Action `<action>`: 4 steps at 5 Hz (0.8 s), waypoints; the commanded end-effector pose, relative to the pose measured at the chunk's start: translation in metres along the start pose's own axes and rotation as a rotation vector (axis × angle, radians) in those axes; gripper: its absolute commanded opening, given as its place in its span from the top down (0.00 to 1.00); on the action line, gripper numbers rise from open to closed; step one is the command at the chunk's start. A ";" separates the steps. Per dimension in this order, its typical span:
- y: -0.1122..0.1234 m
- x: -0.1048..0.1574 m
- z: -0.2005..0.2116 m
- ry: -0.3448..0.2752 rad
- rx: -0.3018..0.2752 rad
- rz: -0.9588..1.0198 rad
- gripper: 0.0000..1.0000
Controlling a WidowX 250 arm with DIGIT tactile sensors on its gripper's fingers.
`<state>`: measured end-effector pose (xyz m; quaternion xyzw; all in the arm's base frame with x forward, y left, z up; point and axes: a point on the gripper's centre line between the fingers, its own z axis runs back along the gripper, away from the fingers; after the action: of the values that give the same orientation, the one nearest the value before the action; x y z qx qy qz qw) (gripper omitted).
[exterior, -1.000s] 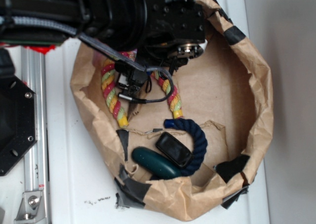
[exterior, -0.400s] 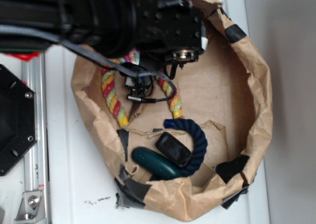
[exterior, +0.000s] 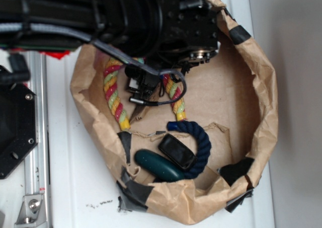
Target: Grab the multicolored rope.
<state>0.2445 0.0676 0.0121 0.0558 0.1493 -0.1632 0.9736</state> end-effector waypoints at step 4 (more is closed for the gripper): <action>0.005 -0.006 0.009 -0.048 0.044 0.042 1.00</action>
<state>0.2428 0.0695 0.0137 0.0693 0.1411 -0.1452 0.9768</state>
